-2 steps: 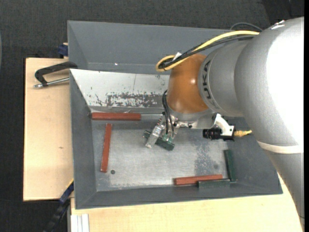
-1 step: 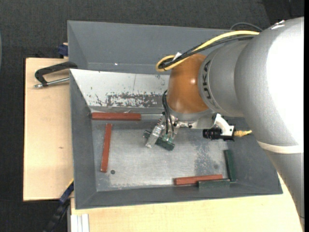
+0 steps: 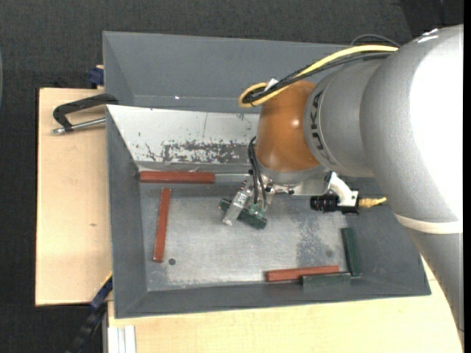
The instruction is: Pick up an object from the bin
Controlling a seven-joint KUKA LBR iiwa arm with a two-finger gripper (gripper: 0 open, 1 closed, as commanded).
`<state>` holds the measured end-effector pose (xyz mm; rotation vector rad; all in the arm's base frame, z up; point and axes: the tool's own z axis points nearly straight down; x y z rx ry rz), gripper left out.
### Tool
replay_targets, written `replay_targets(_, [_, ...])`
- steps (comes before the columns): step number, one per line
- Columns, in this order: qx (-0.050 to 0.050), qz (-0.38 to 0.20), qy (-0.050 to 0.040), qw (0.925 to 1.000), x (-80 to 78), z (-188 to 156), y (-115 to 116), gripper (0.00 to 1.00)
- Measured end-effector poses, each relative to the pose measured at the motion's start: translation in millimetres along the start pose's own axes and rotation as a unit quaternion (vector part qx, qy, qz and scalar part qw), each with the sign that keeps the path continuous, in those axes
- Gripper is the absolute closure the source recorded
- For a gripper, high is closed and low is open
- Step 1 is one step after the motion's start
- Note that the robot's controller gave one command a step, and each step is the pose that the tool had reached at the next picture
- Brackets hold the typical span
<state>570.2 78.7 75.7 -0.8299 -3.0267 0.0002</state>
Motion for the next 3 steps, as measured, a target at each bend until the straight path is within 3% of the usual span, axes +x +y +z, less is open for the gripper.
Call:
replay_targets(1, [0.001, -0.001, 0.0018, 1.0, 1.4, -21.4, -1.2, 1.0])
replay_targets(3, [-0.002, -0.001, -0.0027, 1.0, -0.4, -58.2, 0.5, 1.0])
